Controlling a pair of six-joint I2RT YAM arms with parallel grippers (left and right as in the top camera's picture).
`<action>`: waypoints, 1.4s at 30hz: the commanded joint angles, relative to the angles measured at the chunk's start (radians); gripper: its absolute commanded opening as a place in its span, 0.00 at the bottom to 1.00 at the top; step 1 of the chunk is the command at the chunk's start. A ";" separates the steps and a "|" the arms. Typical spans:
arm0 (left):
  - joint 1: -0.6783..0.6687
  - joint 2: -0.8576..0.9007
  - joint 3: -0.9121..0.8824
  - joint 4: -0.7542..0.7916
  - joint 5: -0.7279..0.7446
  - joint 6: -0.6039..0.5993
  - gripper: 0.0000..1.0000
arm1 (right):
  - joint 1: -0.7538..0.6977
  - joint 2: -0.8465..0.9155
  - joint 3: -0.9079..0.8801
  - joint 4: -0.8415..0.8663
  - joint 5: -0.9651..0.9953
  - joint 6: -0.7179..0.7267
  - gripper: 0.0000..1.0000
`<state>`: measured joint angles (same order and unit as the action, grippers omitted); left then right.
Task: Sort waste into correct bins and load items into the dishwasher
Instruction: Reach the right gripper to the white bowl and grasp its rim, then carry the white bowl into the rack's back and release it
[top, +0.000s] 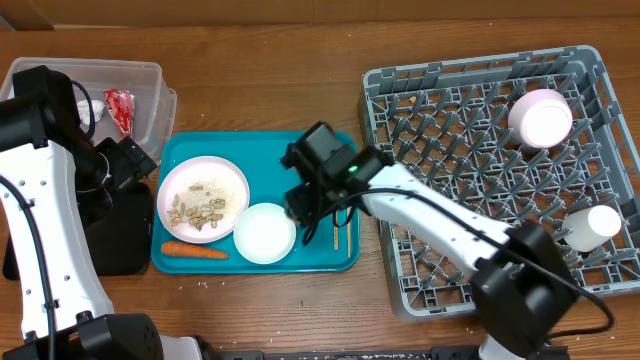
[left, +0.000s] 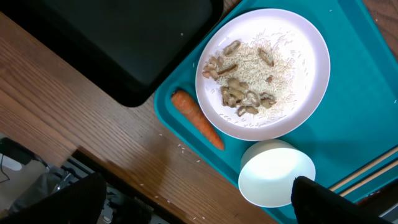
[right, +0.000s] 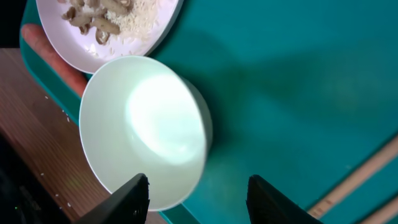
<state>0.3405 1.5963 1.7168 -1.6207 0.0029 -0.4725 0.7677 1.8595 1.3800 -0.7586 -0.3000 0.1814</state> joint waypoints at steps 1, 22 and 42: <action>-0.003 0.000 0.012 -0.002 -0.014 0.002 0.97 | 0.030 0.033 0.001 0.030 0.012 0.033 0.50; -0.003 0.000 0.012 0.002 -0.015 0.005 0.97 | 0.050 0.145 0.049 -0.042 0.187 0.081 0.04; -0.003 0.000 0.012 0.025 -0.039 0.013 0.98 | -0.386 -0.106 0.380 -0.168 1.414 0.069 0.04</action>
<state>0.3405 1.5963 1.7168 -1.6070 -0.0200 -0.4690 0.4446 1.7302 1.7679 -0.9371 0.7296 0.2329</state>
